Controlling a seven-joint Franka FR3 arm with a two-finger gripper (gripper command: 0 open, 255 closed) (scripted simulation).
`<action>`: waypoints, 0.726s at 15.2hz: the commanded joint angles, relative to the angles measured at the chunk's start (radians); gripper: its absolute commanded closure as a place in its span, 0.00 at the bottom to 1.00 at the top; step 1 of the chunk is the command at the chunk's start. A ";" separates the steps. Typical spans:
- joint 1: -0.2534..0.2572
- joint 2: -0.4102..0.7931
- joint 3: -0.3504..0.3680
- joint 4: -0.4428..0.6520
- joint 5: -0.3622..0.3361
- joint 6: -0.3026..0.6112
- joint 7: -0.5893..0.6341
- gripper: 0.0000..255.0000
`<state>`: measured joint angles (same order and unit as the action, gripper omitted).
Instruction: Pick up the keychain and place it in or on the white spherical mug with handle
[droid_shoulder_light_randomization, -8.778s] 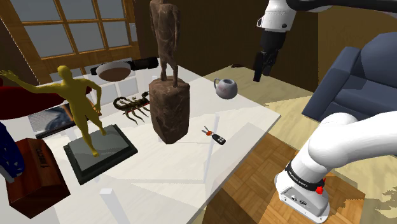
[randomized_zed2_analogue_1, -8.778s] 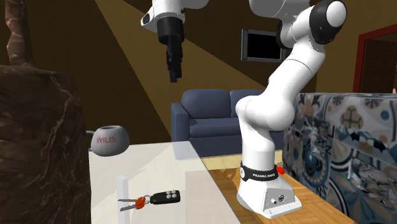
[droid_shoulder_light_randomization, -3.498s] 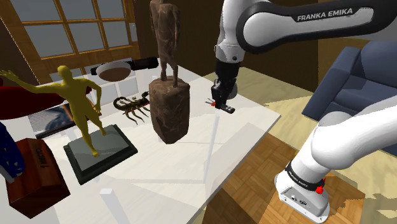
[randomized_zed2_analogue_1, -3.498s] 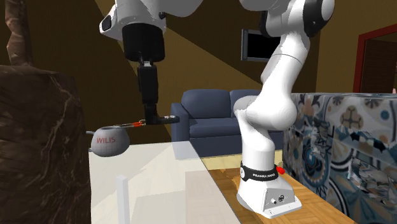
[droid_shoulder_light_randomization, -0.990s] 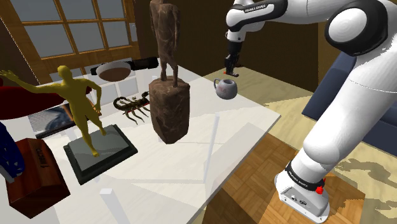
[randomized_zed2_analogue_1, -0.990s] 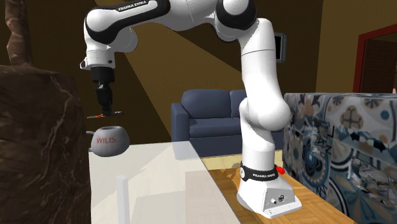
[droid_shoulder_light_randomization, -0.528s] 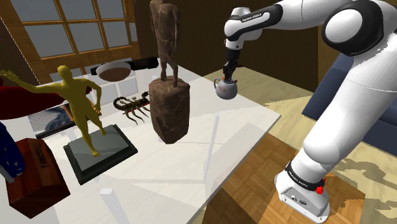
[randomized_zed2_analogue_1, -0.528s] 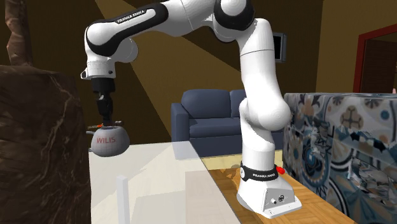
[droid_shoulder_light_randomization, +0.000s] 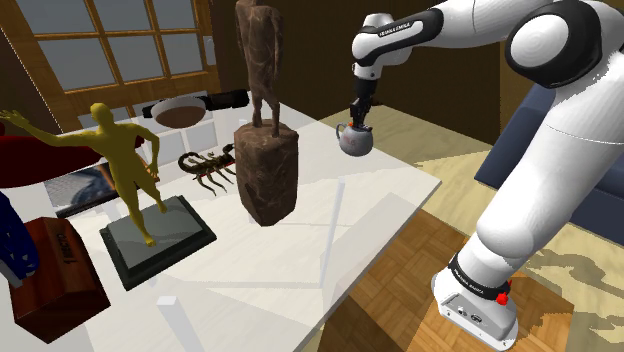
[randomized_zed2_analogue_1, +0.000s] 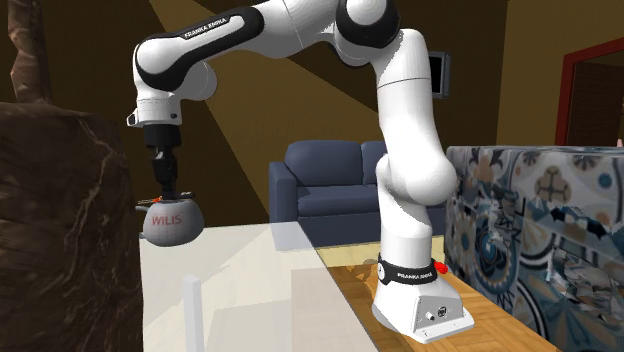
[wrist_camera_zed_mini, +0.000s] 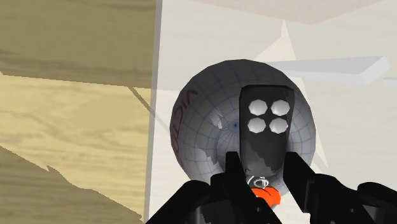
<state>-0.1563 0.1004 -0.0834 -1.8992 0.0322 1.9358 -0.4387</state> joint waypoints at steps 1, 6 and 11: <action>0.000 0.000 0.000 0.000 0.000 0.000 0.000 0.00; 0.000 0.000 0.000 0.000 0.000 0.000 0.000 0.00; -0.001 -0.014 -0.001 0.110 -0.003 -0.124 0.002 0.00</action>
<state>-0.1565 0.0906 -0.0837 -1.7987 0.0303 1.8269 -0.4354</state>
